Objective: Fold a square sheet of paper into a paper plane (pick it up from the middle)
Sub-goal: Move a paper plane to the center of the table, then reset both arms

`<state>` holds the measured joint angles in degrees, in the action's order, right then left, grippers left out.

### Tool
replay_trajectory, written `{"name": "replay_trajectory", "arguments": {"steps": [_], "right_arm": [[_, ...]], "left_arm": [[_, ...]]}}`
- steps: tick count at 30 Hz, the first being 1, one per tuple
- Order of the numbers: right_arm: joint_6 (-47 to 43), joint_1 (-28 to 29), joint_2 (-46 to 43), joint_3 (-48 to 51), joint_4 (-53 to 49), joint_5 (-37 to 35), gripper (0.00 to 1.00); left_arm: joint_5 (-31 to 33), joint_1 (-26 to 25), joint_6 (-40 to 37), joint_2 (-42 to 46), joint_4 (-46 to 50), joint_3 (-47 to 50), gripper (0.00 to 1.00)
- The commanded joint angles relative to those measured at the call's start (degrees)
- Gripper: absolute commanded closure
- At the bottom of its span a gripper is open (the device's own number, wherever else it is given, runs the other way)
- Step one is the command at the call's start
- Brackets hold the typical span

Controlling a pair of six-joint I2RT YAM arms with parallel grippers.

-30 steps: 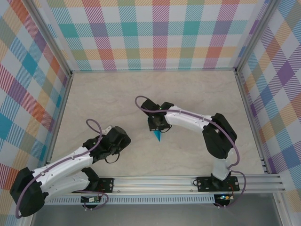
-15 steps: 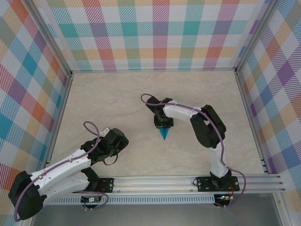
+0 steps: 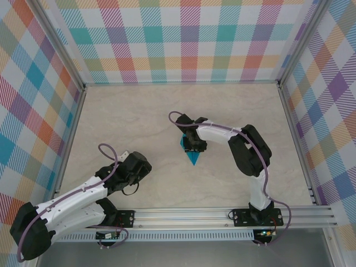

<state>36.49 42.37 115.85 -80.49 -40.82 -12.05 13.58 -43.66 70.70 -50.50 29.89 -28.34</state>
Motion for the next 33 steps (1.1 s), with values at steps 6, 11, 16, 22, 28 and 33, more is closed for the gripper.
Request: {"name": "replay_trajectory", "arguments": {"steps": [6,11,16,22,28,33], "right_arm": [[-6.5,-0.2,-11.9,2.5,0.7,1.7,0.39],[-5.8,-0.3,-22.5,5.4,-0.3,-2.5,0.3],[-3.8,-1.5,-36.4,12.3,-0.7,-19.8,0.23],[-17.0,-11.4,-47.0,28.2,15.6,-32.7,0.15],[-24.2,-27.4,-45.6,41.0,34.2,-21.2,0.15],[-28.5,-32.5,-39.2,46.9,50.5,-9.8,0.15]], "left_arm": [[4.3,0.9,-5.1,0.7,4.4,-3.0,0.44],[7.1,1.0,-8.1,0.6,6.7,-4.7,0.4],[14.1,1.1,-15.5,0.6,9.4,-7.3,0.28],[26.4,7.0,-27.9,-3.4,11.1,-11.6,0.17],[30.5,21.2,-37.2,-11.3,5.0,-12.7,0.15],[29.4,27.7,-49.6,-13.1,-12.3,-7.5,0.12]]}}
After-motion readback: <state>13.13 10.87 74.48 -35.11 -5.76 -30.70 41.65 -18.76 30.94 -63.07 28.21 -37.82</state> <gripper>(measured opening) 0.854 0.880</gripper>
